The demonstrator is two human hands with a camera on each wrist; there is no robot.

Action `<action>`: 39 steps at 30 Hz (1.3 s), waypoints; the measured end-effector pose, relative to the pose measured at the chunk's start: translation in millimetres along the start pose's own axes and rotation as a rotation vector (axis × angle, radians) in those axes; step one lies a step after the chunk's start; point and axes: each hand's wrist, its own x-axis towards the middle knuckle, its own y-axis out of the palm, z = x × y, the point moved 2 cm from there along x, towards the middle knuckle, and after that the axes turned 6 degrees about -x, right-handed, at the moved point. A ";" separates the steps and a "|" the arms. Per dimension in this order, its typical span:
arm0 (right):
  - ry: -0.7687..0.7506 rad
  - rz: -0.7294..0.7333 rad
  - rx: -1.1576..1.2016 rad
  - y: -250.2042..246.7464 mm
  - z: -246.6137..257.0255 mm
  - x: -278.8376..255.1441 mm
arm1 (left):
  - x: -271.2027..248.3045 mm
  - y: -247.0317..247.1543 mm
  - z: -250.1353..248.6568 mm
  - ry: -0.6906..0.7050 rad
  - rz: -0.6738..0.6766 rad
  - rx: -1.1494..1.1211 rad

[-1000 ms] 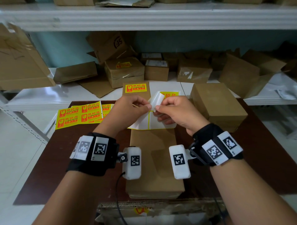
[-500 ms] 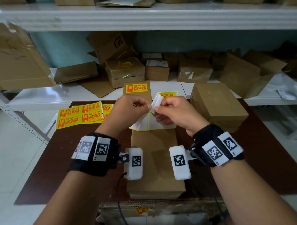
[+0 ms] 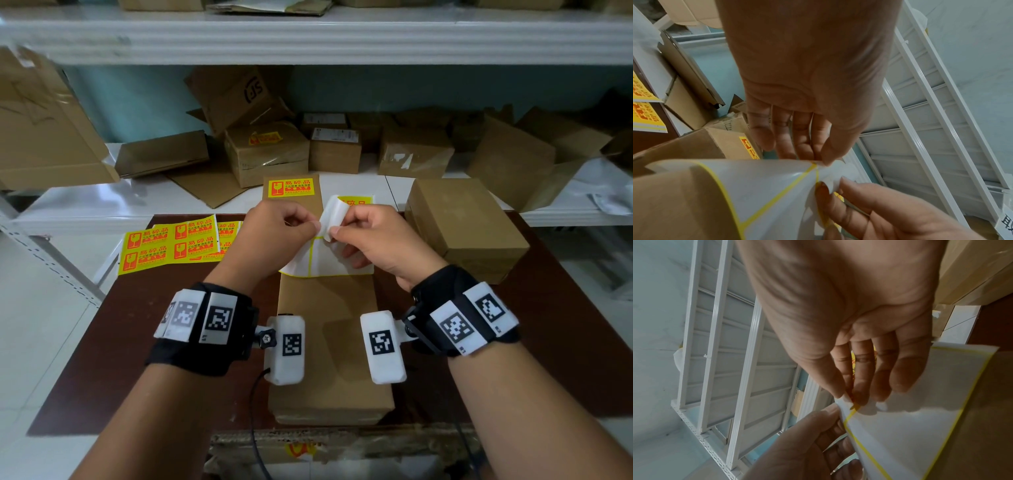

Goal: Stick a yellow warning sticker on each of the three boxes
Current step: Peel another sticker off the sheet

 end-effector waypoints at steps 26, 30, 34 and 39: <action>-0.020 0.065 0.018 1.2 -2.8 2.9 | 0.1 -1.8 -0.1 -0.018 0.015 -0.010; -0.021 0.063 0.019 0.5 -2.1 2.9 | 0.1 -2.7 -1.0 -0.020 0.010 0.007; -0.019 0.061 0.017 -0.6 -1.8 2.8 | 0.3 -2.3 -1.1 -0.026 0.014 0.001; -0.024 0.062 0.009 -0.9 0.1 0.6 | -0.2 -2.8 -1.4 -0.033 0.016 -0.006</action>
